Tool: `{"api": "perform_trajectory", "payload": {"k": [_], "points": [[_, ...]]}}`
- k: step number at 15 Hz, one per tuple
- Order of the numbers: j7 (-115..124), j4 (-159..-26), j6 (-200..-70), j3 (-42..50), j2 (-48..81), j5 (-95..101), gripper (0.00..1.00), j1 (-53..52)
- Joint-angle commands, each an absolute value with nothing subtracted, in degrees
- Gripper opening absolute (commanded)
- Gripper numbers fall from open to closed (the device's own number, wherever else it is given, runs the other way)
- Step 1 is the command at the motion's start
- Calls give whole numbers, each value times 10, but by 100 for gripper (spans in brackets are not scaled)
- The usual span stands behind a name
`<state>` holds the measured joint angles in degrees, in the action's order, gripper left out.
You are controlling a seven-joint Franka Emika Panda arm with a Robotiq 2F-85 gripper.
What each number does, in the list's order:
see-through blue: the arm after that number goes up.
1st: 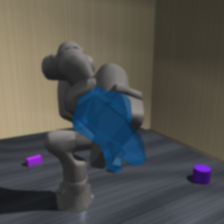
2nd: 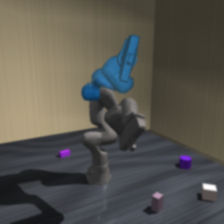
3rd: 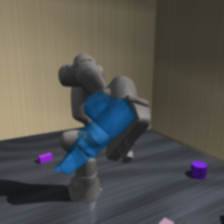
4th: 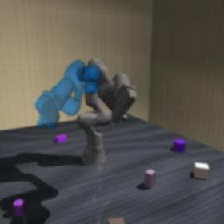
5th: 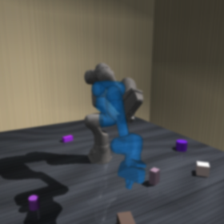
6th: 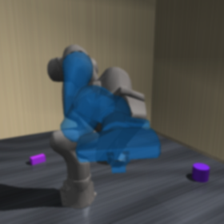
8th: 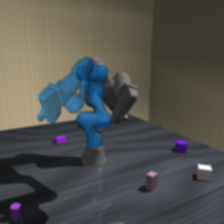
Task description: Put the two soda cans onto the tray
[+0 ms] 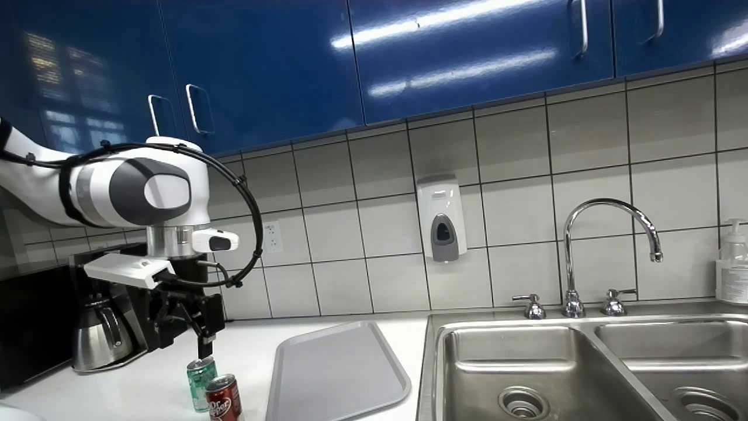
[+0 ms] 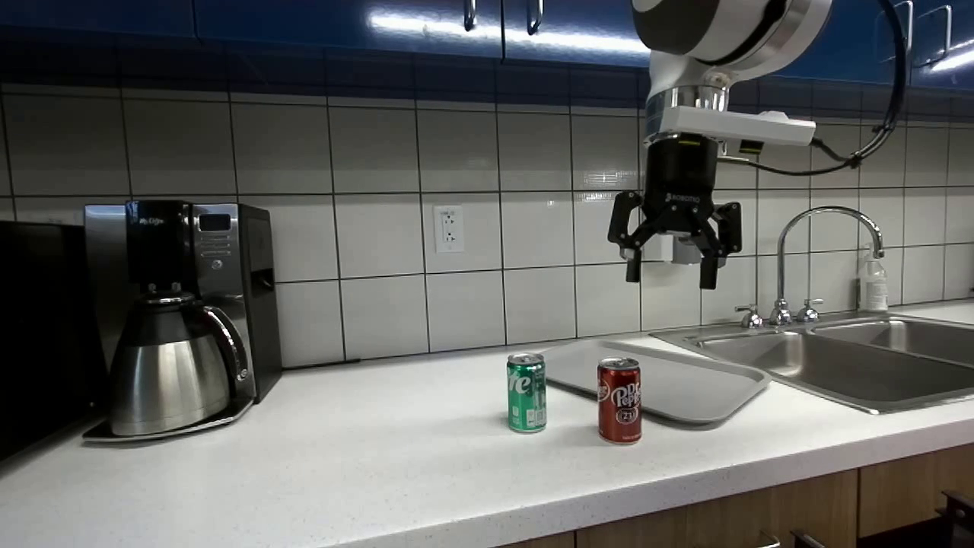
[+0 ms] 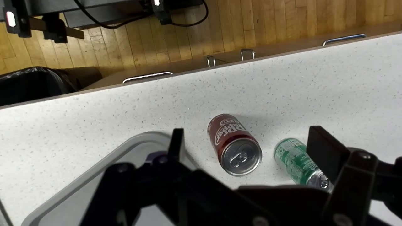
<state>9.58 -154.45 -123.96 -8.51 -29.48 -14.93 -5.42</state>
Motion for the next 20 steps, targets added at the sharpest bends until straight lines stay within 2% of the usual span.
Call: {"api": "perform_trajectory", "payload": {"k": [1, 20], "points": [[102, -1548, -1281, -95, -264, -129, 100, -63], [128, -1526, -1435, -107, -100, -60, 100, -70]]}}
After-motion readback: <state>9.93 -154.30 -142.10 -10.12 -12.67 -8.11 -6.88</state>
